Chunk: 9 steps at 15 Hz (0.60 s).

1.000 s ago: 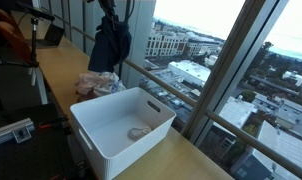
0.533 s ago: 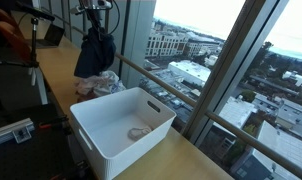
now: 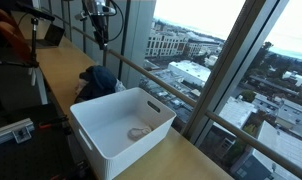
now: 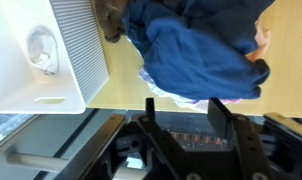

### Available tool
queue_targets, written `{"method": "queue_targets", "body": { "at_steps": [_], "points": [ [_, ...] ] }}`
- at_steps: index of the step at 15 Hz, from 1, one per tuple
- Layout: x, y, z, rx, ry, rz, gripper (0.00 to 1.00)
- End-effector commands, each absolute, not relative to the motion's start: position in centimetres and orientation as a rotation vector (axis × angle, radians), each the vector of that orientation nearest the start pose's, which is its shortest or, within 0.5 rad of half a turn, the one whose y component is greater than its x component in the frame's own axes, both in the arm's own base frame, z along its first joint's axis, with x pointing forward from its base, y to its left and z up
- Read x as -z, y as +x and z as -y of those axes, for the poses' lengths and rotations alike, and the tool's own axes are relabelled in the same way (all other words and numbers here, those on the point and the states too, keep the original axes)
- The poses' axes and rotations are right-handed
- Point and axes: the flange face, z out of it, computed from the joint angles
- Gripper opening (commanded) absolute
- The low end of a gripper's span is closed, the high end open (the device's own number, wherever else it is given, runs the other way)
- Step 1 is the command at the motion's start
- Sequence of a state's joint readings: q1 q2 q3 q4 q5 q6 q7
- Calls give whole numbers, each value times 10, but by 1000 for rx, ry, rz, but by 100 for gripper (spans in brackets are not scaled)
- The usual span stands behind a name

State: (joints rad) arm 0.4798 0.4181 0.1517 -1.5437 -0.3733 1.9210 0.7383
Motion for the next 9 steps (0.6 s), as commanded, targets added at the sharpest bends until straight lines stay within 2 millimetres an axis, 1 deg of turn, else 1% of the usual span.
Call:
{"method": "queue_targets", "body": {
  "at_steps": [1, 2, 3, 6, 8, 9],
  "points": [
    [-434, 578, -289, 243, -3369, -120, 89],
    [-438, 581, -263, 243, -3365, -167, 97],
    [-441, 586, -237, 242, -3359, -211, 100],
    [-450, 597, -152, 240, -3319, -314, 100],
    [-446, 603, -92, 236, -3280, -367, 100],
    [-440, 606, -61, 230, -3261, -386, 100]
  ]
}}
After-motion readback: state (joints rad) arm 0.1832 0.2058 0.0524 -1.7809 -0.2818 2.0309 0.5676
